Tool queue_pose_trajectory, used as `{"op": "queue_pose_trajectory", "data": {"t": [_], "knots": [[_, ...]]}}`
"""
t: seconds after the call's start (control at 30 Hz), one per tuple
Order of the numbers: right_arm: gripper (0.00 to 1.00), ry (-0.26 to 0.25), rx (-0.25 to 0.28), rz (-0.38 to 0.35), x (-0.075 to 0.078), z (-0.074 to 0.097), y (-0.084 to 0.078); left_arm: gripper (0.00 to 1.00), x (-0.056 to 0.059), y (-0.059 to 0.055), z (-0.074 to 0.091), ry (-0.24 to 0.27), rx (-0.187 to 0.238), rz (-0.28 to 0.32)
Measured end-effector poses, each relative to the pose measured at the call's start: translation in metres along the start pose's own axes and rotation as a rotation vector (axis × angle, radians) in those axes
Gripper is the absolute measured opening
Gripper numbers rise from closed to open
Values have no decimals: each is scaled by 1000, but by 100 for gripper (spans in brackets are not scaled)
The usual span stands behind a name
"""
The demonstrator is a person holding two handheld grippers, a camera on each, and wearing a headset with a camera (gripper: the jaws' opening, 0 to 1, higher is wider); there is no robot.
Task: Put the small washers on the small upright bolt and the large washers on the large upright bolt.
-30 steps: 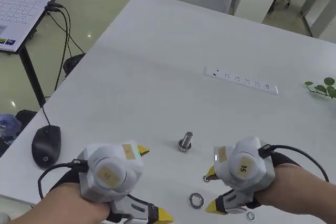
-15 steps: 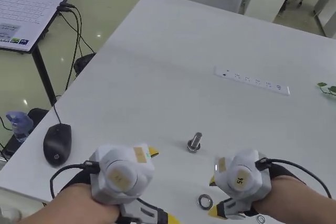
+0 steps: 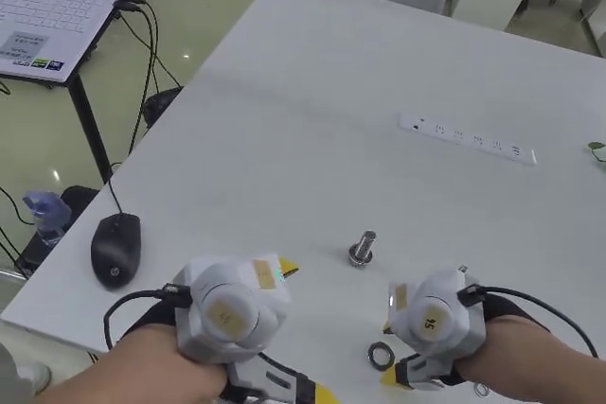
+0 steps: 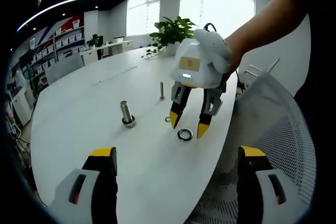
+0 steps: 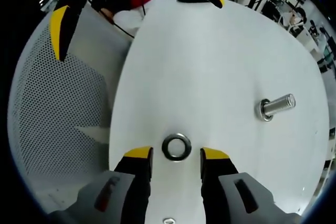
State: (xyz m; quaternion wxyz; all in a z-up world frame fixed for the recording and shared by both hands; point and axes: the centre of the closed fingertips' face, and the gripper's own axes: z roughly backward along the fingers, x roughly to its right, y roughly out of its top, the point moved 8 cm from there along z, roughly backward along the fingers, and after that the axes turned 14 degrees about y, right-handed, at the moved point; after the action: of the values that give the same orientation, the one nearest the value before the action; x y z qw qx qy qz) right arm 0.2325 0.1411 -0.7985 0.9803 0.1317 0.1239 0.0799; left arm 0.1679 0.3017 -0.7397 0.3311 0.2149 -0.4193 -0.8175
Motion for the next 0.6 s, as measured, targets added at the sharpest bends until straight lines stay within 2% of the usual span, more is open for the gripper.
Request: {"op": "queue_pose_trajectory", "data": {"t": [0.3,0.4,0.6], "knots": [[37,3,4,-17,0,-3,-1,96,0,-1,1,2,-1,5],[37,3,11,-22,1,-3,-1,93,-2,-2,1,13,-3,3],[35,0,16,-20,1,-3,-2,94,-1,-1,0,15,2,4]]}}
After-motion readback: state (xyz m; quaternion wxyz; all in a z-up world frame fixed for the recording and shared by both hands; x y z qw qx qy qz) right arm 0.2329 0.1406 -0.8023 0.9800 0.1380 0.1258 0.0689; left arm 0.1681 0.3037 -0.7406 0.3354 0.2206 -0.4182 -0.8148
